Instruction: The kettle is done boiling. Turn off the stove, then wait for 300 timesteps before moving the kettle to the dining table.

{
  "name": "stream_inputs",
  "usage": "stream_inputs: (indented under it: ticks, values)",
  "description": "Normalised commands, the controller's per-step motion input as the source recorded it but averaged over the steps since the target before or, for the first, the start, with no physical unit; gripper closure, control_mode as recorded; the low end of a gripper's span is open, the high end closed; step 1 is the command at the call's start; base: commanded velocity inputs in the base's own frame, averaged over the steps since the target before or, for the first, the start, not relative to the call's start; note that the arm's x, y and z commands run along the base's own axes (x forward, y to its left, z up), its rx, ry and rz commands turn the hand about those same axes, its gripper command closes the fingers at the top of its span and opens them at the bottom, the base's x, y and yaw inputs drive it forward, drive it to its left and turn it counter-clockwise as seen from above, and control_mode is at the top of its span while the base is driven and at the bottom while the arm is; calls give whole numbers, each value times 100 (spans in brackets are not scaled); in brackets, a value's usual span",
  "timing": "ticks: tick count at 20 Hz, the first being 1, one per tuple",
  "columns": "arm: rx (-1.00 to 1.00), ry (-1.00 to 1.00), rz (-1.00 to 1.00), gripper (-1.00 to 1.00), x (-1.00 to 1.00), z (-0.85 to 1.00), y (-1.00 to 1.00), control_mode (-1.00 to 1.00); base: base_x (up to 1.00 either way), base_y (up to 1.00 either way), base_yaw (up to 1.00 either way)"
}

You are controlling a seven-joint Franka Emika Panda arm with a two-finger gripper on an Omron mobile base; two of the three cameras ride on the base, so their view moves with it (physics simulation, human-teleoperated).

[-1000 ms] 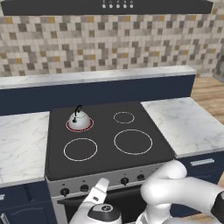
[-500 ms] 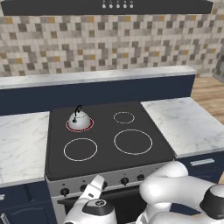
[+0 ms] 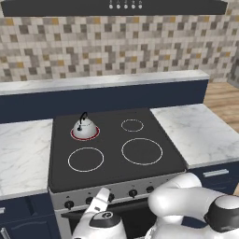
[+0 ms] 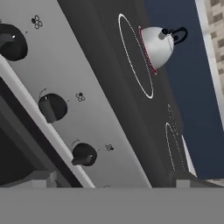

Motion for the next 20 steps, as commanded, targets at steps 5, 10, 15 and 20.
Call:
stream_inputs:
  ticks: [5,10,15,20]
  values:
    - [0,0,6,-100,21,-19,4,-100,0,0,0]
    - [0,-2,4,-100,14,-23,5,-100,0,0,0]
    - [0,-3,1,-100,9,-22,12,-100,0,0,0]
    - [0,-2,0,-100,8,-18,20,-100,0,0,0]
